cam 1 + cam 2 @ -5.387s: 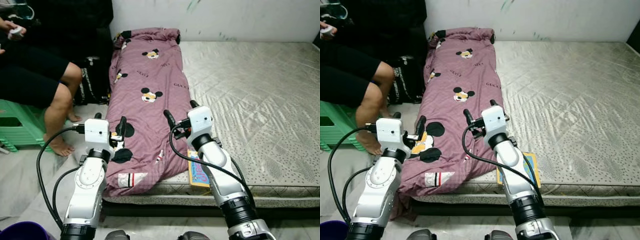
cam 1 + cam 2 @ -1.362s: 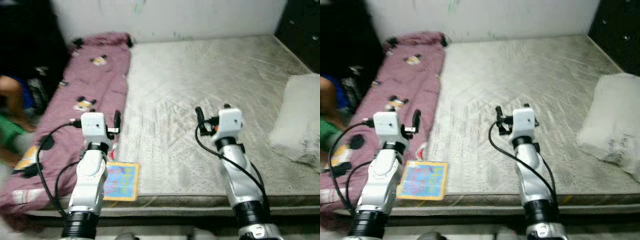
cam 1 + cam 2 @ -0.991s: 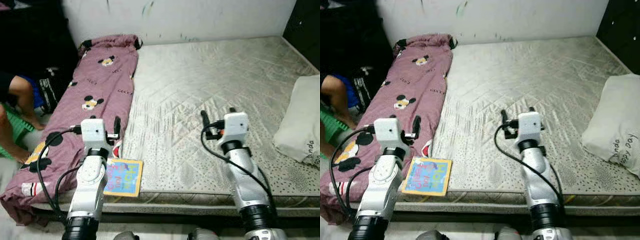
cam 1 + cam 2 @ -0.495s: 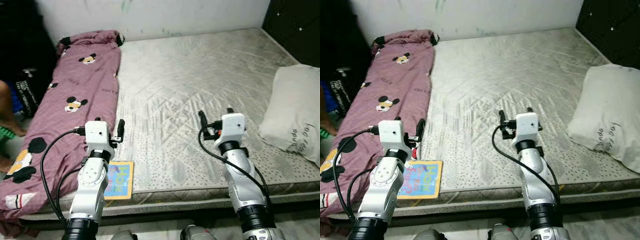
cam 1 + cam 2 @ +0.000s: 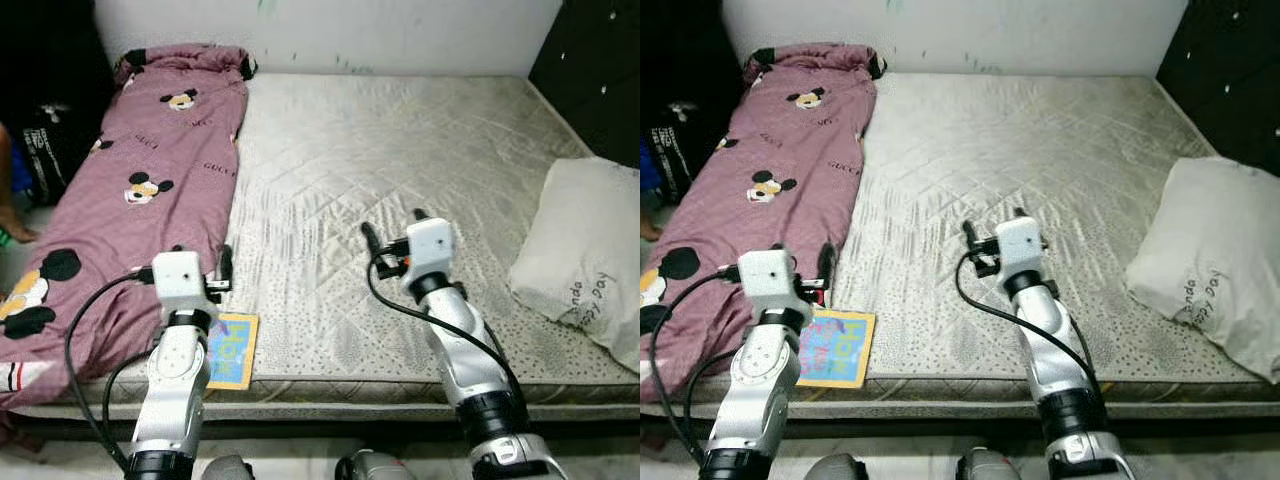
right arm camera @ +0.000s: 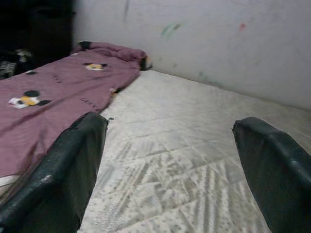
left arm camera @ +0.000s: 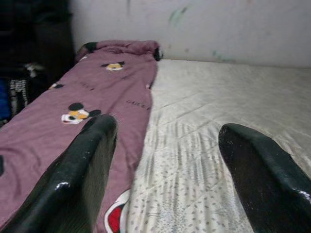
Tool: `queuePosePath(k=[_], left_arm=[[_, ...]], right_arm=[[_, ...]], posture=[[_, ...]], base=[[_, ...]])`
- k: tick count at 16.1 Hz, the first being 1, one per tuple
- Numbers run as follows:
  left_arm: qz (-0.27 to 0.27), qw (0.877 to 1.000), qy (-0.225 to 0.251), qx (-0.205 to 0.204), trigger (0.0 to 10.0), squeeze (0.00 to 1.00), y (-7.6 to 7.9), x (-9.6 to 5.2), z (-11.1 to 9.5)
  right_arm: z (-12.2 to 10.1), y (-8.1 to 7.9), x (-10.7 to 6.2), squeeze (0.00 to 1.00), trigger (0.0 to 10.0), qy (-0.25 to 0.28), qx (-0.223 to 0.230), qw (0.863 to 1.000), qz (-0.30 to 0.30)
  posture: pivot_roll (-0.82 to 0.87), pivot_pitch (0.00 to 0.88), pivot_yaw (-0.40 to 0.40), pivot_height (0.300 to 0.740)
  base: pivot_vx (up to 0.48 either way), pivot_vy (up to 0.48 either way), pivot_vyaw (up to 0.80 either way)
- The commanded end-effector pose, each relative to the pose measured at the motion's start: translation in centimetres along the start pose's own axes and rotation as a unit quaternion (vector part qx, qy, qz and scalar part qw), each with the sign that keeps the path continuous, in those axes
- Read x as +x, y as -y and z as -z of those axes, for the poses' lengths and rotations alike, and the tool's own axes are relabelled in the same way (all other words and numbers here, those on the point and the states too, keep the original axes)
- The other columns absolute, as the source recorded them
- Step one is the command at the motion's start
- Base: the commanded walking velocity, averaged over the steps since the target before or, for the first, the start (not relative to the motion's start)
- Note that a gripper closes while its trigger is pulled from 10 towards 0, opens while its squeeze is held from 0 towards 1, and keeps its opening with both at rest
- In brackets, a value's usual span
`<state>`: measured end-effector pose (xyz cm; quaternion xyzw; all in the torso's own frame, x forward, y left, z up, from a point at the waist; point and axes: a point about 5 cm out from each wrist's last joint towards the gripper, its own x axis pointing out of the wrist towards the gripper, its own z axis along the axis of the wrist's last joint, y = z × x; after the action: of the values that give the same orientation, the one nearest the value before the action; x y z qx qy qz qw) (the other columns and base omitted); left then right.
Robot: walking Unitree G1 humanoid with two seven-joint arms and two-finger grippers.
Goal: Clean up the room
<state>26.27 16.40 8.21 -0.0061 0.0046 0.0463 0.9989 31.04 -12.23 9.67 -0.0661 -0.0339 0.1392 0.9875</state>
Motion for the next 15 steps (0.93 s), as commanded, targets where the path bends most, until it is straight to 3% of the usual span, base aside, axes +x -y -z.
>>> queuePosePath(k=[1,8,10,15], left_arm=[[-0.007,1.0,0.009,0.002,10.0,0.0,-0.3,-0.1,-0.4],[0.019,1.0,-0.007,-0.005,10.0,0.0,0.4,-0.1,-0.2],[0.029,1.0,-0.009,-0.005,10.0,0.0,0.7,0.0,-0.2],[0.036,0.999,-0.009,-0.002,10.0,0.0,0.6,0.2,-0.4]], right_arm=[[-0.1,-0.3,0.3,0.0,10.0,0.002,-0.003,1.0,-0.011],[0.5,-0.3,0.2,0.0,10.0,-0.007,0.005,1.0,-0.009],[0.7,-0.2,0.0,0.0,10.0,-0.008,0.006,1.0,-0.003],[0.7,-0.2,0.0,0.0,10.0,-0.007,0.009,1.0,0.0]], posture=[[0.02,0.0,-0.047,0.74],[0.0,0.0,-0.023,0.74],[-0.01,0.0,-0.007,0.74],[-0.01,0.0,0.001,0.74]], base=[[0.0,0.0,0.0],[0.0,0.0,0.0],[0.0,-0.281,0.0],[0.0,-0.287,-0.69]])
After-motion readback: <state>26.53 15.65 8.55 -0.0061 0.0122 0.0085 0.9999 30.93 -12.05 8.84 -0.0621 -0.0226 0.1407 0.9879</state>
